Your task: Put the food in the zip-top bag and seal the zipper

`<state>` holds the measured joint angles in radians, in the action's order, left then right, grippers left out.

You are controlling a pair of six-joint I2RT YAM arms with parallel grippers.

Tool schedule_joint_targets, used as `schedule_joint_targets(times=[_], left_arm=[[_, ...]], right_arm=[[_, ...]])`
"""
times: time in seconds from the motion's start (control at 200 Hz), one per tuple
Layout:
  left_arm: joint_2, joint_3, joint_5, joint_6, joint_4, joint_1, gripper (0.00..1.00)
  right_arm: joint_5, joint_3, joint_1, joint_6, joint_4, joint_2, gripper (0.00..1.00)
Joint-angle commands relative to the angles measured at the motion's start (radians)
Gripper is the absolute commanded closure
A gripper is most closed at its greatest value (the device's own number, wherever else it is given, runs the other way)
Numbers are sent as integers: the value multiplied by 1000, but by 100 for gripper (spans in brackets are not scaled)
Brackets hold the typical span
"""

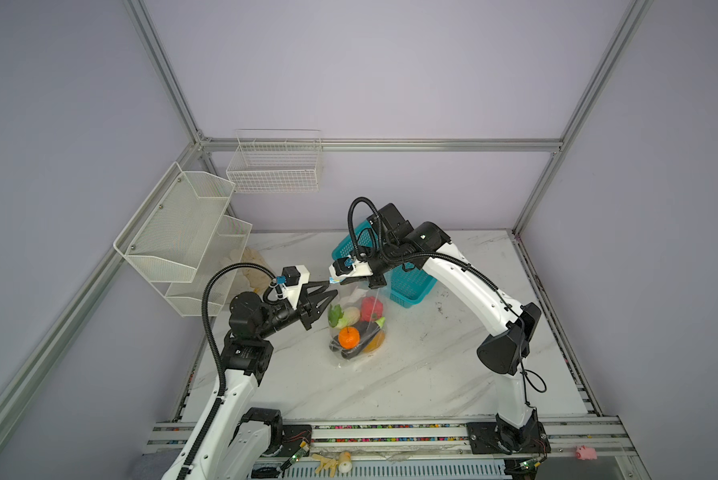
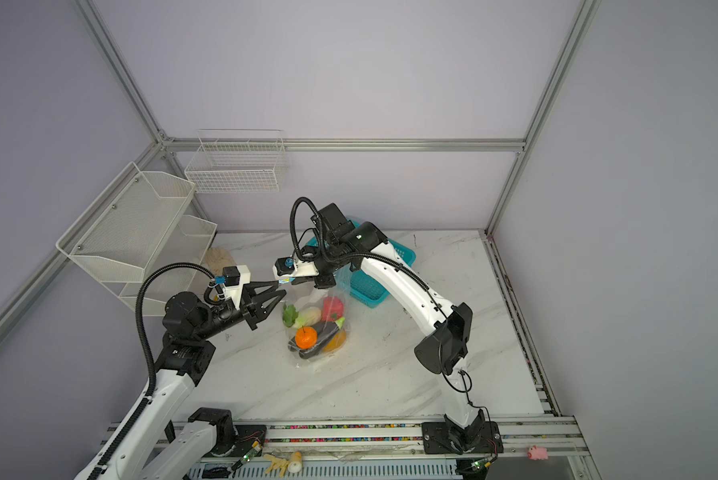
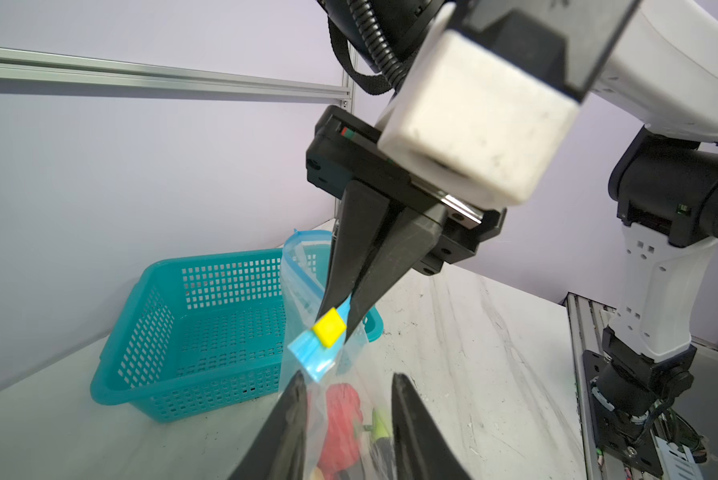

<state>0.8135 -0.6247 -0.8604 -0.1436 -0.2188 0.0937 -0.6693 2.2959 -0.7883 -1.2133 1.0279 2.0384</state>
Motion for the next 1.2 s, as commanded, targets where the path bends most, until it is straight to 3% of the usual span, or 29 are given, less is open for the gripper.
schedule_joint_targets(times=[0.0,0.63,0.91,1.2], left_arm=[[7,-43,-23,-29,-29,12,64],[119,-112,-37,-65,-142,25,75],[145,-143,-27,-53,-163,29,76],[143,-147,-34,-35,-157,31,92]], right_arm=[[3,-13,-5,10,-20,-38,96],[20,-85,-5,32,-103,-84,96],[20,-92,-6,33,-103,-85,96],[22,-96,-6,38,-107,-86,96]])
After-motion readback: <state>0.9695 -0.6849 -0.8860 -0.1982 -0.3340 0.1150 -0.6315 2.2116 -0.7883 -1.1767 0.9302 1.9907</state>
